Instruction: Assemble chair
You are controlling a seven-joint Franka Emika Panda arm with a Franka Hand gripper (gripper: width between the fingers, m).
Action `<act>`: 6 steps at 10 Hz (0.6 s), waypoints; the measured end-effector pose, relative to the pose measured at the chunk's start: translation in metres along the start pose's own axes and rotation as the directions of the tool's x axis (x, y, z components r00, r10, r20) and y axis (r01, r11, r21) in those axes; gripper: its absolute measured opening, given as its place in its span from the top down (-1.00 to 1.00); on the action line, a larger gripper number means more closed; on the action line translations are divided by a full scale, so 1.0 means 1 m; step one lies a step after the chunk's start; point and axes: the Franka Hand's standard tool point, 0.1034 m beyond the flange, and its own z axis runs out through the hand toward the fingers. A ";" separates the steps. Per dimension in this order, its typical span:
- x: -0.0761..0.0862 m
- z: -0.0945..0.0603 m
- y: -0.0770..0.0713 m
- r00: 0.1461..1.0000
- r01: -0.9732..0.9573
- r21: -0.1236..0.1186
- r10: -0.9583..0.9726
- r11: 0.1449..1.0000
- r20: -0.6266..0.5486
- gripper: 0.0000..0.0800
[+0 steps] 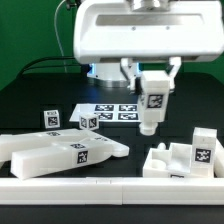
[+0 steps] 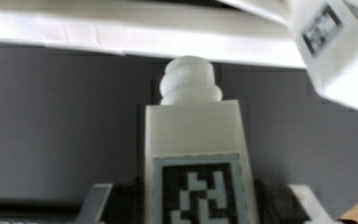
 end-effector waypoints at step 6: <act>-0.011 0.002 -0.007 0.999 -0.043 0.033 0.043 0.999 0.010 0.29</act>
Offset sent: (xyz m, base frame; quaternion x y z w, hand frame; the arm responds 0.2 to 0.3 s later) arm 0.0000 0.0000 0.0000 0.0000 0.0000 0.0000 1.0000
